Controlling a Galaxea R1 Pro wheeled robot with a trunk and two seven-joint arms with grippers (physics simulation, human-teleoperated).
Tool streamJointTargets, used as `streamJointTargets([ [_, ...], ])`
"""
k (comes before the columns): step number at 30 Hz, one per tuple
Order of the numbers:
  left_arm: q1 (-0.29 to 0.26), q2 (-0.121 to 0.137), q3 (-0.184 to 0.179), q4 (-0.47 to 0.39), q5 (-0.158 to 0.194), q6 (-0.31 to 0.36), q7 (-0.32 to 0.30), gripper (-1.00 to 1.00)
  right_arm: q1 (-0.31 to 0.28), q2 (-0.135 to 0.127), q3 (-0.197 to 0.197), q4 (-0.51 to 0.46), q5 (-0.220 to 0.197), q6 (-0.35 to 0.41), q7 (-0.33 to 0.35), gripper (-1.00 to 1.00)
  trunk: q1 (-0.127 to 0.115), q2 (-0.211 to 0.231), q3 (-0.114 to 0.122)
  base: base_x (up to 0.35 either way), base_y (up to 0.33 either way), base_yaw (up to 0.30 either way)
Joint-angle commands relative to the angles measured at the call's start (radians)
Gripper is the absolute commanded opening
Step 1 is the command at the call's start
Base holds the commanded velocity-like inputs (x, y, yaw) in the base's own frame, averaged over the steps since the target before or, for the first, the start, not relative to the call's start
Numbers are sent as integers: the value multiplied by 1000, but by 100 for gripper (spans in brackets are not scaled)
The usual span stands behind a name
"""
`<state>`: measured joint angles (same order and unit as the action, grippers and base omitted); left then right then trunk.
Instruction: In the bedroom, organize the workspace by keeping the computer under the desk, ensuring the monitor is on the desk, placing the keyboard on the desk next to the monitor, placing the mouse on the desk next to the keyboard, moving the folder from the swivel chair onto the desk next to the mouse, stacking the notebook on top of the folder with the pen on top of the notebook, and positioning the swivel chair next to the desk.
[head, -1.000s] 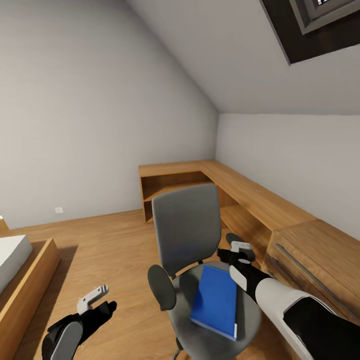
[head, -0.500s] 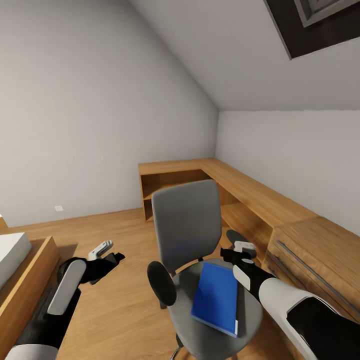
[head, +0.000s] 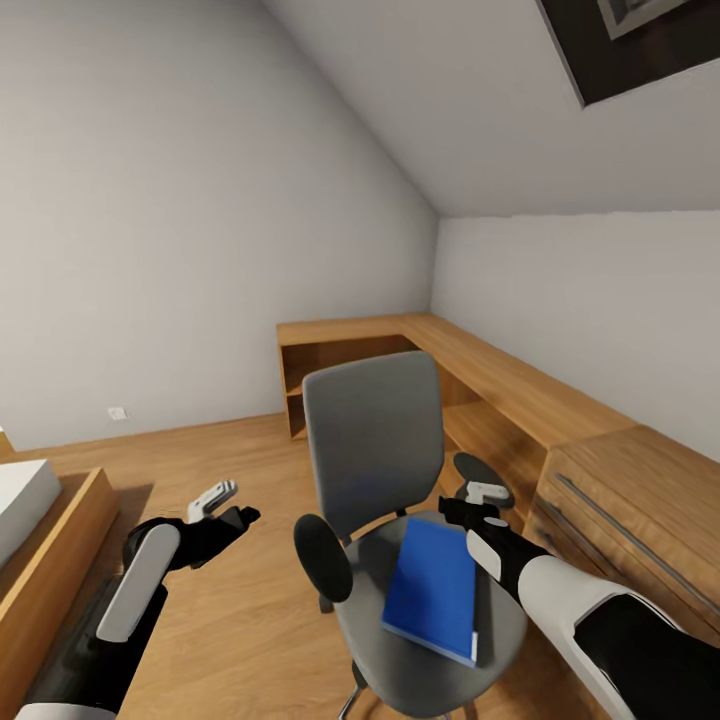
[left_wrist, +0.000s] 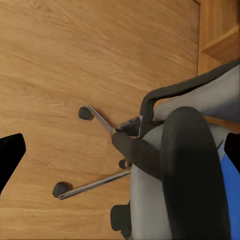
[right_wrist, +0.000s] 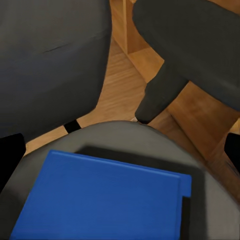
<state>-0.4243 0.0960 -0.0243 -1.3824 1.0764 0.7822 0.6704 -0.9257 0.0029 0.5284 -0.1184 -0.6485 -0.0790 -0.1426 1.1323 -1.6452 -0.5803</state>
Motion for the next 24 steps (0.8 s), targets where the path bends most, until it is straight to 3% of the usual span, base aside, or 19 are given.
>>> streamJointTargets([
  [1,24,1,-2,-39,9,-11,14,100,-1,0,9,0,-9,-3,-2,100,4,-8,-4,0,0,0],
  [5,95,1,-3,-147,7,-77,30,100,-1,2,11,0,-8,-3,1,100,19,-36,-17,0,0,0],
  [8,120,2,-3,-180,7,-110,49,100,-1,2,11,1,-8,-2,1,100,31,-57,-26,0,0,0],
  [24,137,7,1,-202,5,-135,70,100,-1,0,10,1,-8,-1,2,100,92,-169,-76,0,0,0],
])
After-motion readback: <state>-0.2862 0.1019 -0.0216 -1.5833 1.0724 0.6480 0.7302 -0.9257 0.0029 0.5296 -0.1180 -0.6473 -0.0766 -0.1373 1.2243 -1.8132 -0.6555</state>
